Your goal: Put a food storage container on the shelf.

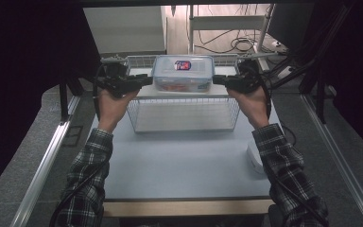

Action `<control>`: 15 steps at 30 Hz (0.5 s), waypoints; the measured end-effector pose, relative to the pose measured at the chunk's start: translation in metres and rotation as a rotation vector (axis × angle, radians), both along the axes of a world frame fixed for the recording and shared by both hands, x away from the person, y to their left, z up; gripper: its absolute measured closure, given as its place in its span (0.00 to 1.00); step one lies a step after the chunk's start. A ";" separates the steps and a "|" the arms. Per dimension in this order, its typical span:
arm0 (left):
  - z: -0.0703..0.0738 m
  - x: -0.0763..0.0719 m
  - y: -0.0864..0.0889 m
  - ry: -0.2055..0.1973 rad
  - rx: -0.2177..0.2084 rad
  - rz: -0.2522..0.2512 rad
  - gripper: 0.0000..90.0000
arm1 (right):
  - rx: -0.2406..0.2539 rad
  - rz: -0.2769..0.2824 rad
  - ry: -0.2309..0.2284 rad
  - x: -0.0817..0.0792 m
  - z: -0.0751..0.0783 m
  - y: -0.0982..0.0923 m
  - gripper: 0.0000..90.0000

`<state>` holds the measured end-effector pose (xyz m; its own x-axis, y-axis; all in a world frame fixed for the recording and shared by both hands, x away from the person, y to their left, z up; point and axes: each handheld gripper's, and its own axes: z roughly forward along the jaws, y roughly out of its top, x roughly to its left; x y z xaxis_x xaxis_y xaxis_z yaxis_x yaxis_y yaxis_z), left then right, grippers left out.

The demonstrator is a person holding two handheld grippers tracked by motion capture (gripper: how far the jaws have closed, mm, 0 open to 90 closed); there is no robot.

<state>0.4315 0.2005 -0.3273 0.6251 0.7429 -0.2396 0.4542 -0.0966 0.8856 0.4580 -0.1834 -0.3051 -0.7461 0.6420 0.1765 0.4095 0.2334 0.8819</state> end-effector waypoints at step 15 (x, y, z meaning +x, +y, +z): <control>-0.020 -0.026 0.001 -0.009 -0.001 -0.040 0.51 | -0.036 -0.015 0.038 0.013 -0.018 0.009 0.99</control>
<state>0.4059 0.2011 -0.3471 0.6562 0.7172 -0.2346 0.4422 -0.1136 0.8897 0.4709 -0.1742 -0.3232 -0.7299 0.6593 0.1807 0.4459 0.2589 0.8568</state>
